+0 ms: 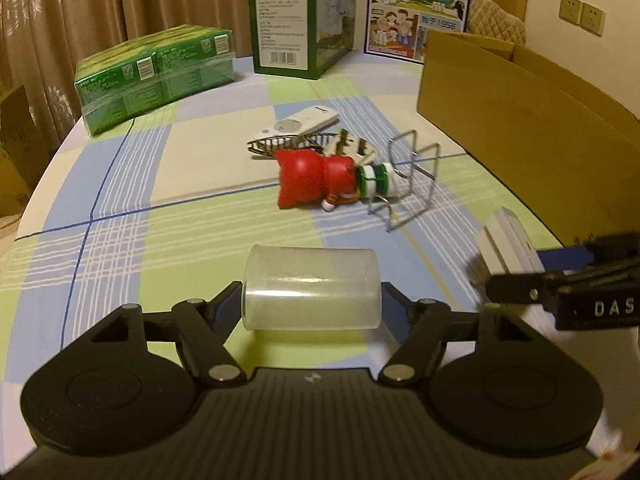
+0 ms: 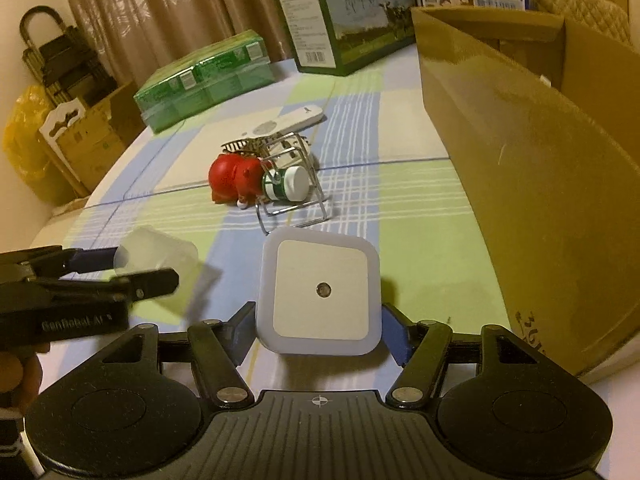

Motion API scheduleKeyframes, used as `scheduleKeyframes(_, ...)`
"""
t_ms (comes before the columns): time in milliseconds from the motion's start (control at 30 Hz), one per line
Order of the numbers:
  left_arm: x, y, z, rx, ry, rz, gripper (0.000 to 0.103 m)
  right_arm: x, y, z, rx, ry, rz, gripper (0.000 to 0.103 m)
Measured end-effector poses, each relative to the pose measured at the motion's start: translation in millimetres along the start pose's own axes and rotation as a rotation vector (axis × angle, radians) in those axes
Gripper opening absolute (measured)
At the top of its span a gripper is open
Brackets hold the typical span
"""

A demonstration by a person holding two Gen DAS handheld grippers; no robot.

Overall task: Organize rigid objects
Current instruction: 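Carry the container and night light into the cardboard box and release both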

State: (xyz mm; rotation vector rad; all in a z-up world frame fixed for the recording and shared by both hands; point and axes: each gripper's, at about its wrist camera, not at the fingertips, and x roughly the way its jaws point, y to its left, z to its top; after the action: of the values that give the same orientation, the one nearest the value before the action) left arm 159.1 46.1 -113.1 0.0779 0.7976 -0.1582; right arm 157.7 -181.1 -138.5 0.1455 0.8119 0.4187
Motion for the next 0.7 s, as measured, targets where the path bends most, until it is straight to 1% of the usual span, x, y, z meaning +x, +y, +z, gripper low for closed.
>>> scheduleKeyframes(200,-15.3,-16.1,-11.2,-0.009,-0.011,-0.001,0.068,-23.2,11.1,-3.9,-0.061,-0.042,-0.049,0.062)
scheduleKeyframes(300,-27.0,-22.0,-11.0,-0.034,-0.029,-0.003,0.068,-39.5,16.3,-4.6,-0.090,-0.069,-0.063,0.062)
scheduleKeyframes(400,-46.3,-28.9,-7.9,-0.064,-0.067,0.007,0.068,-61.3,21.4,-4.1,-0.115,-0.107,-0.077,0.062)
scheduleKeyframes(500,-67.9,-38.5,-2.2,-0.071,-0.103,0.020,0.068,-85.0,25.3,-1.7,-0.133,-0.146,-0.087,0.062)
scheduleKeyframes(567,-83.5,-45.5,3.1,-0.073,-0.124,0.030,0.068,-100.8,25.5,-0.2,-0.133,-0.170,-0.092,0.062)
scheduleKeyframes(700,-109.9,-61.0,13.4,-0.077,-0.148,0.019,0.068,-128.6,18.1,2.9,-0.113,-0.192,-0.095,0.062)
